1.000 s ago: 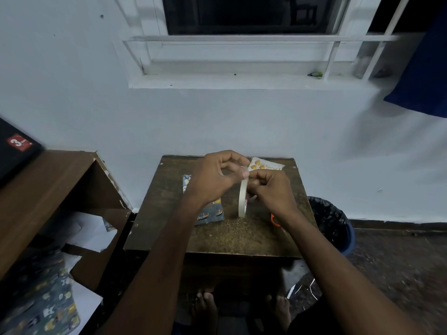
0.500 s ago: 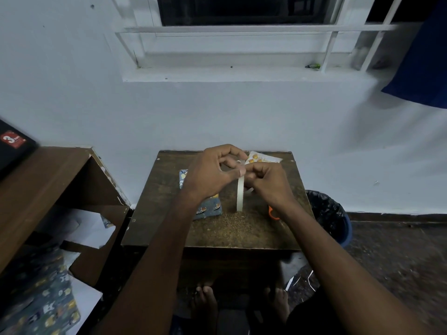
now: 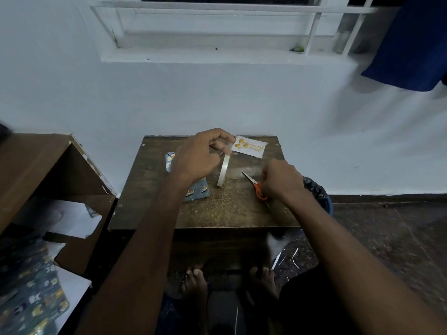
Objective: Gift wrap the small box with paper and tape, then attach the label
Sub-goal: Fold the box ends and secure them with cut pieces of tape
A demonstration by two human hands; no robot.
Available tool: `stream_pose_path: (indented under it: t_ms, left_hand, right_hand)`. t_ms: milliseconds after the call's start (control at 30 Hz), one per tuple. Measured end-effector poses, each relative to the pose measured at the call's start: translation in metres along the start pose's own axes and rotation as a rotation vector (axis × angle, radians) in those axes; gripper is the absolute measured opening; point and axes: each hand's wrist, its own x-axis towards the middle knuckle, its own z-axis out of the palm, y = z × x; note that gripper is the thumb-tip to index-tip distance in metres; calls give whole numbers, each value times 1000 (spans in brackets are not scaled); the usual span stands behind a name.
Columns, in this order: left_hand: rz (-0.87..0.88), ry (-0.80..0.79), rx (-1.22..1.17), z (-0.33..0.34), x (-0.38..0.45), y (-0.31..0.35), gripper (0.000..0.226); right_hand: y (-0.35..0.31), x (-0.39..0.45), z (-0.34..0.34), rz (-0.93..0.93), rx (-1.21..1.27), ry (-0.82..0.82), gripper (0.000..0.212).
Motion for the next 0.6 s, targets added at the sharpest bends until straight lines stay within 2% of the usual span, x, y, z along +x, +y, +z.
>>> stream_pose_path:
  t_ms: [133,233,600]
  left_hand:
    - [3,-5,-8,-1,-2,2,59]
    - [-16,6,-35,-2,-2,3,58]
    - [-22,0,-93,-3,-2,3,51]
  right_hand:
    - [-12,-10,5,-81,-140,82,16]
    - [-18,-13,9,-123,-172,64,17]
    - [-8,3,1,-144,20,88,17]
